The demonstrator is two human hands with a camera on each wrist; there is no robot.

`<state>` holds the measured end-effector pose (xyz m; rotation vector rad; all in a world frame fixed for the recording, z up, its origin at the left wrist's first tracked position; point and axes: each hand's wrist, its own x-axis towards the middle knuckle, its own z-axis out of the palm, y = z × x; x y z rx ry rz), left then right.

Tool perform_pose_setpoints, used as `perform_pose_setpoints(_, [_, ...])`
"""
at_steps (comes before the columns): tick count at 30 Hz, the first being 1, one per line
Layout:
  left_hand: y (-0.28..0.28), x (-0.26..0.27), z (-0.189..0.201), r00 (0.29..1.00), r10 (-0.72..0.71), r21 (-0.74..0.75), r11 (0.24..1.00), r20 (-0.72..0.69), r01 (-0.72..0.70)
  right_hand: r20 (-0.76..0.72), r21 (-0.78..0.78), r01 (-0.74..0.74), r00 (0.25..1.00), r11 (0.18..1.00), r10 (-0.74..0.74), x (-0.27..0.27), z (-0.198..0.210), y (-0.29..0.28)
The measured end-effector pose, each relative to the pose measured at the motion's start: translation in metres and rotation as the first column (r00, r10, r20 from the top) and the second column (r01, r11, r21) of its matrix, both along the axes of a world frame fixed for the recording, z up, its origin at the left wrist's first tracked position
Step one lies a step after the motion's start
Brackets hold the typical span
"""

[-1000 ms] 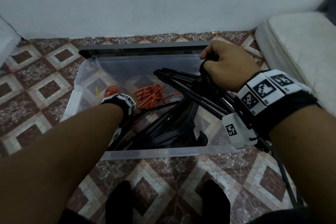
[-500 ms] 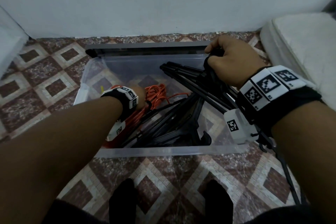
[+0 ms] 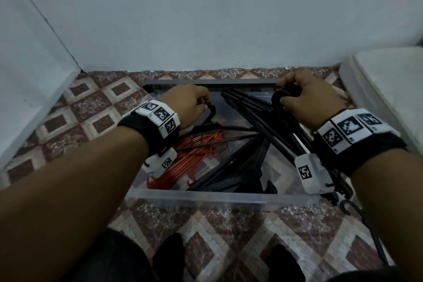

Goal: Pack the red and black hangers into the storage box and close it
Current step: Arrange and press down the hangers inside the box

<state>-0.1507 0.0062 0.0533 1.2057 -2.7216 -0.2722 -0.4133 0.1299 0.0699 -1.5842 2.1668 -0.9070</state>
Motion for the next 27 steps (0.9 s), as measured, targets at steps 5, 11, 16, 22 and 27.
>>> perform_pose_setpoints(5, [0.008,0.002,0.012,0.997,-0.015,-0.006,1.000,-0.073,0.015,-0.012,-0.017,-0.002,1.000,1.000,0.002,-0.002,0.001,0.005])
perform_pose_setpoints(11, [0.025,-0.009,0.028,0.979,-0.188,0.002,0.982,-0.082,0.189,-0.003,0.013,-0.068,0.998,0.998,0.068,0.004,0.003,0.005])
perform_pose_setpoints(16, [0.038,-0.027,0.030,0.956,-0.282,0.019,0.959,-0.079,0.284,0.048,0.042,-0.175,0.984,0.984,0.173,0.018,0.005,0.005])
perform_pose_setpoints(22, [0.040,-0.029,0.030,0.954,-0.297,0.082,0.950,-0.047,0.300,0.034,0.036,-0.153,0.988,0.988,0.152,0.022,0.003,0.004])
perform_pose_setpoints(27, [0.034,-0.014,0.029,0.972,-0.234,0.122,0.966,0.023,0.230,-0.013,0.009,-0.083,0.996,0.997,0.083,0.017,0.004,0.005])
